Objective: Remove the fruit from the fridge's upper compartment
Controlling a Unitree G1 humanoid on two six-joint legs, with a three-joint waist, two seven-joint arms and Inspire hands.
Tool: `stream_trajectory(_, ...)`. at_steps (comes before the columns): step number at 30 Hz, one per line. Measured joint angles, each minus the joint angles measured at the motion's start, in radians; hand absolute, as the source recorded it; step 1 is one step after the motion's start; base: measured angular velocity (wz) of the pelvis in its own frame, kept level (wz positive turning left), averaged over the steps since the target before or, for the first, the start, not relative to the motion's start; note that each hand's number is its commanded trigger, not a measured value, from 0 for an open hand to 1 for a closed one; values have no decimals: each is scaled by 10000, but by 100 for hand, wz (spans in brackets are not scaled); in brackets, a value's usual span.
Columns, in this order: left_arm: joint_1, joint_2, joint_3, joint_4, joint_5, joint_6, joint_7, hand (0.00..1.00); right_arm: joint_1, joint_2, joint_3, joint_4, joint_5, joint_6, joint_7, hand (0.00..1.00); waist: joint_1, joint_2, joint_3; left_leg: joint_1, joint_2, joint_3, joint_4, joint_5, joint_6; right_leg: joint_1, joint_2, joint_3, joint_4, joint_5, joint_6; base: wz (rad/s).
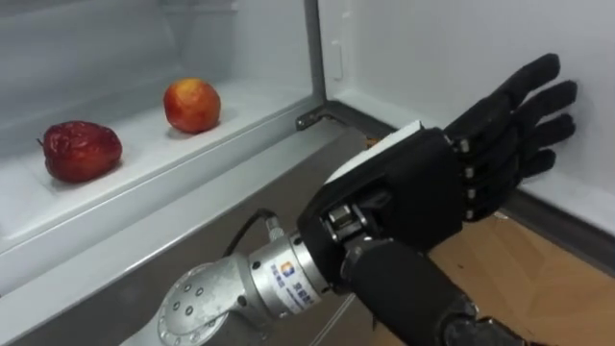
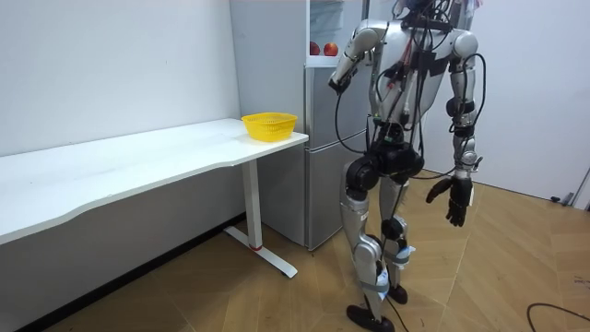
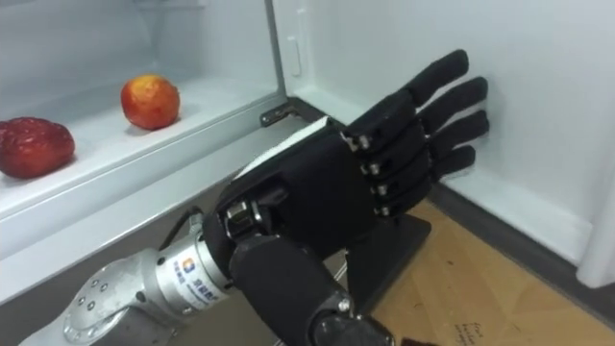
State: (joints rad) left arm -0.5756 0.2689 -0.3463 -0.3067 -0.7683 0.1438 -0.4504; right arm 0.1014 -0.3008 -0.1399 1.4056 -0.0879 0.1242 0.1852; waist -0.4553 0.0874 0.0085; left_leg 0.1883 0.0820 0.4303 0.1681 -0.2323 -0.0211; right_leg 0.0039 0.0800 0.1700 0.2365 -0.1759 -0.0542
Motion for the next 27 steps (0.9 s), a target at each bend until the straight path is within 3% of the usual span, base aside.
stream_trajectory(5,8,398,633,-918,774,-2,258,0,27,24,-129,95,23,0,-14,0,491,-16,11,-46,-50,-165,-11,-1,-2,50,-69,-295,-23,-1,-2,13)
stream_trajectory(7,41,731,1179,-1566,1190,-8,473,0,108,43,-119,68,-24,-22,-17,0,1011,-36,18,-91,-69,-396,-23,0,-3,61,-98,-499,-15,-2,-3,27)
stream_trajectory(9,91,1051,1651,-1996,1507,-76,663,0,122,62,-223,34,-66,-49,-23,0,1272,-93,43,-119,-86,-833,-32,1,-4,153,-172,-874,-66,-9,-9,47)
stream_trajectory(10,311,1201,2107,-2421,1966,-117,779,0,205,91,-366,-129,-107,-65,-82,0,1682,-116,32,-134,-85,-911,-32,2,-4,154,-174,-950,-88,-9,-11,41)
stream_trajectory(12,642,1308,2631,-2817,2508,-344,1104,0,324,149,-381,-191,-378,-196,-184,0,2060,-183,14,-233,-83,-1295,-20,4,-8,157,-223,-1278,-197,2,-27,49)
stream_trajectory(13,819,1376,2887,-3053,2981,-410,1316,0,370,190,-417,-324,-570,-242,-225,0,2364,-233,-40,-312,-85,-1422,-21,4,-8,160,-266,-1499,-193,-9,-33,64)
stream_trajectory(15,1047,1453,3476,-3361,3611,-467,1484,0,376,246,-392,-430,-841,-340,-329,0,2995,-241,-98,-362,-76,-1505,-10,9,-16,178,-288,-1669,-250,-6,-44,38)
stream_trajectory(16,1330,1481,3788,-3387,3983,-732,1792,0,380,277,-394,-489,-1063,-377,-366,0,3230,-301,-105,-358,-86,-1781,-11,13,-24,351,-315,-1912,-356,-2,-46,42)
stream_trajectory(17,1534,1479,3925,-3400,4193,-832,1944,0,385,293,-397,-512,-1163,-381,-386,0,3261,-340,-143,-353,-100,-1914,-13,14,-25,405,-332,-2024,-365,-3,-46,58)
stream_trajectory(19,2232,1465,4461,-3525,4615,-897,2242,0,393,337,-403,-595,-1197,-415,-417,0,3659,-368,-176,-256,-132,-2120,-6,15,-28,566,-373,-2219,-348,-66,-46,35)
stream_trajectory(21,2908,1464,5206,-3608,4941,-995,2640,0,383,412,-404,-798,-1183,-494,-450,0,4023,-392,-160,-269,-195,-2457,4,23,-37,698,-449,-2562,-346,-134,-23,40)
stream_trajectory(23,3131,1480,5708,-3608,5311,-1033,2908,0,367,416,-402,-805,-1194,-512,-489,0,4376,-352,-164,-279,-236,-2663,4,24,-38,764,-471,-2683,-378,-148,-7,36)
stream_trajectory(27,3990,1463,6978,-3573,5452,-1492,3951,0,401,456,-394,-791,-1150,-607,-737,0,4662,-291,-118,-280,-314,-3017,9,25,-36,963,-637,-3078,-520,-192,59,27)
